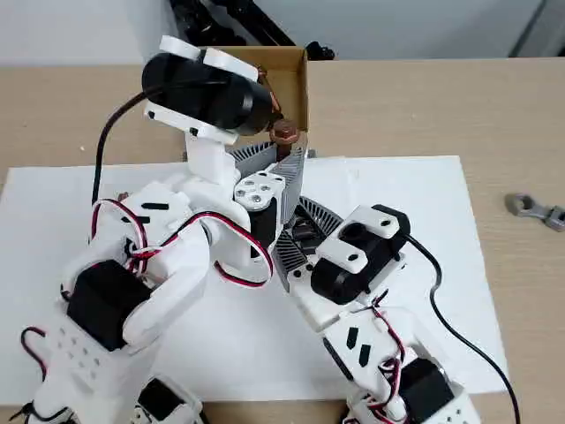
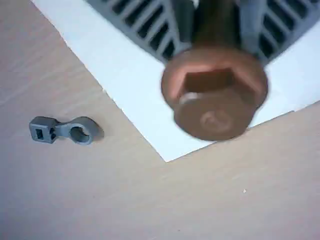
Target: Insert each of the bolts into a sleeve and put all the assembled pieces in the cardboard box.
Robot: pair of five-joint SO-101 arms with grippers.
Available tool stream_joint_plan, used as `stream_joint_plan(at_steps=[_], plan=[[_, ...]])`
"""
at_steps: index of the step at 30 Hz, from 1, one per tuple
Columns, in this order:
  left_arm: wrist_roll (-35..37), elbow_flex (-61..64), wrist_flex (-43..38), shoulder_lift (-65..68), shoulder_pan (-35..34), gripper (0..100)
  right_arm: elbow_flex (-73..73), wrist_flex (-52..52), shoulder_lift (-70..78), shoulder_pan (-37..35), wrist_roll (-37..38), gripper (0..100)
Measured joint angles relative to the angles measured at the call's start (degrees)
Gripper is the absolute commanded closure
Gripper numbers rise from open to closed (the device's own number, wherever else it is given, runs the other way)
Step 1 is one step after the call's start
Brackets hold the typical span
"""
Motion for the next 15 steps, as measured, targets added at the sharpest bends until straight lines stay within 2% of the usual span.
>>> stream_joint_plan(at_steps=[7, 15], plan=[[0.2, -2.6, 4.7, 0.1, 0.2, 90, -0.1, -0.1, -0.1, -0.1, 0.0, 99.5], [0.3, -5.6, 5.3, 0.1, 0.2, 91, -0.1, -0.1, -0.1, -0.1, 0.0, 99.5]])
